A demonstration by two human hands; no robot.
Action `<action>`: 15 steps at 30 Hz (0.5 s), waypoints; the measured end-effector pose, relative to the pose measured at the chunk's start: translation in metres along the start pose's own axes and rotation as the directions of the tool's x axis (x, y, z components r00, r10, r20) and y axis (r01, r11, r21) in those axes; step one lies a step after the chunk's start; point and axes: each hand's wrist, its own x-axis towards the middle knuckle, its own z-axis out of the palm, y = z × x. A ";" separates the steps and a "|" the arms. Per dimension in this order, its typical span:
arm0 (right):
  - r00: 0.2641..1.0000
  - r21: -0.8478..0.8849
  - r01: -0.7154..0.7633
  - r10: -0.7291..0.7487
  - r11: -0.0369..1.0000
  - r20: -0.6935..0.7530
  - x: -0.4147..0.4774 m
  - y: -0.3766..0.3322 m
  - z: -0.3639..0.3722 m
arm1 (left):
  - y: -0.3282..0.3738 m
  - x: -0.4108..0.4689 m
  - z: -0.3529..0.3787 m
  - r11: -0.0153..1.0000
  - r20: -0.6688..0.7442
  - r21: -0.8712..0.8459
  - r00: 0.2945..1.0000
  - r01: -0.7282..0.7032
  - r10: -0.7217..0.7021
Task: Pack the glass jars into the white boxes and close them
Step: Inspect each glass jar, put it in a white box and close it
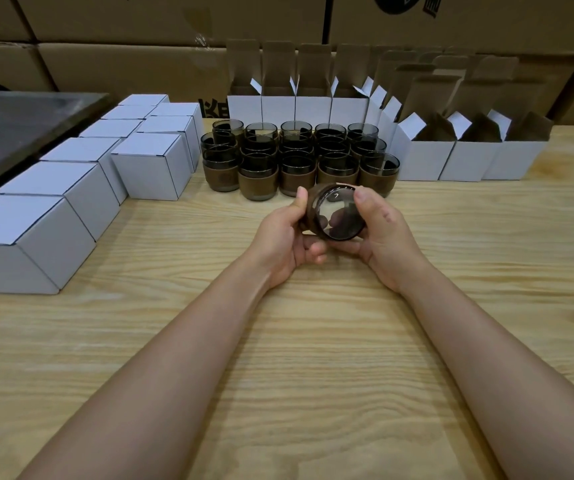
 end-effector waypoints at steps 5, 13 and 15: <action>0.995 -0.120 0.069 -0.078 0.990 -0.069 0.002 0.002 0.007 | -0.002 0.000 0.002 0.999 -0.013 0.050 1.000 0.001 -0.001; 0.975 -0.284 0.210 -0.223 0.936 -0.016 -0.002 0.003 0.014 | -0.003 0.002 0.003 0.999 -0.065 -0.018 0.997 0.049 -0.050; 0.971 -0.283 0.220 -0.237 0.934 -0.029 -0.002 0.002 0.013 | -0.003 0.002 0.003 0.999 -0.064 -0.009 0.997 0.047 -0.047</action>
